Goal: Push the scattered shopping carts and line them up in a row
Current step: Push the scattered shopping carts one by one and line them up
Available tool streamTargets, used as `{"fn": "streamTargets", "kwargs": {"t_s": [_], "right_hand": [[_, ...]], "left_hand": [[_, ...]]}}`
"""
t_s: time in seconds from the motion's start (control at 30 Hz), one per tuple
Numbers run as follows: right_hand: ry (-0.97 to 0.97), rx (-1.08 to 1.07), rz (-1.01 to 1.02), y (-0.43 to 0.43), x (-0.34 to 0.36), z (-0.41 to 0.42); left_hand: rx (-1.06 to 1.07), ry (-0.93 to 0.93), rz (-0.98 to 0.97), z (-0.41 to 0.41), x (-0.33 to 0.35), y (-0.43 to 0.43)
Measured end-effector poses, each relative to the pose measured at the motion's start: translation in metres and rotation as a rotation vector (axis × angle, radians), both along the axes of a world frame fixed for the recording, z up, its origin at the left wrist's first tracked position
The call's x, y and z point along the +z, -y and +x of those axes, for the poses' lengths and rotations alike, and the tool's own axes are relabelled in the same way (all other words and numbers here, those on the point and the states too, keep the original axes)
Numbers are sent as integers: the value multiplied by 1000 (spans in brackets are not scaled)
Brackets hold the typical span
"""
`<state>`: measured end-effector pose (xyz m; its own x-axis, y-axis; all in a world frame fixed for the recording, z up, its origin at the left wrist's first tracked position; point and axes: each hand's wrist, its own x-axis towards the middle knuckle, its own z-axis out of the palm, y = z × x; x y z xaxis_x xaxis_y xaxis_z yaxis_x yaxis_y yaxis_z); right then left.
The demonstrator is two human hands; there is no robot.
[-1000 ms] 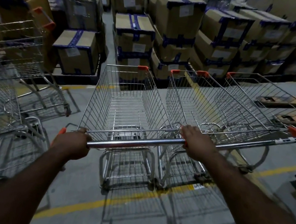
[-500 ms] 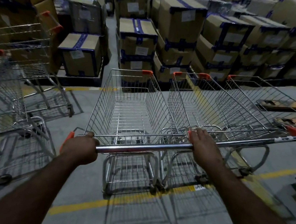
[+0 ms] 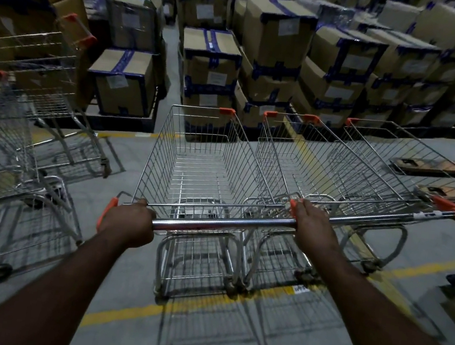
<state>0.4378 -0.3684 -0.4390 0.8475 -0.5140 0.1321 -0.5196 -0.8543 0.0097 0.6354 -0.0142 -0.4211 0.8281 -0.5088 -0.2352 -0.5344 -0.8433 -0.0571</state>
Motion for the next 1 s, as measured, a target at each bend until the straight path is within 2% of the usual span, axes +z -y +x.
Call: {"fn": "streamTargets", "kwargs": {"t_s": [0.2, 0.63, 0.83, 1.0], "right_hand": [[28, -10, -30, -1, -1, -1], [79, 12, 41, 1, 2, -3], [-38, -10, -31, -1, 6, 4], [-238, -70, -147, -7, 15, 13]], "left_hand": [[12, -12, -4, 3, -2, 4], [3, 23, -9, 6, -6, 7], [-11, 29, 1, 9, -3, 10], [-59, -26, -18, 13, 0, 5]]}}
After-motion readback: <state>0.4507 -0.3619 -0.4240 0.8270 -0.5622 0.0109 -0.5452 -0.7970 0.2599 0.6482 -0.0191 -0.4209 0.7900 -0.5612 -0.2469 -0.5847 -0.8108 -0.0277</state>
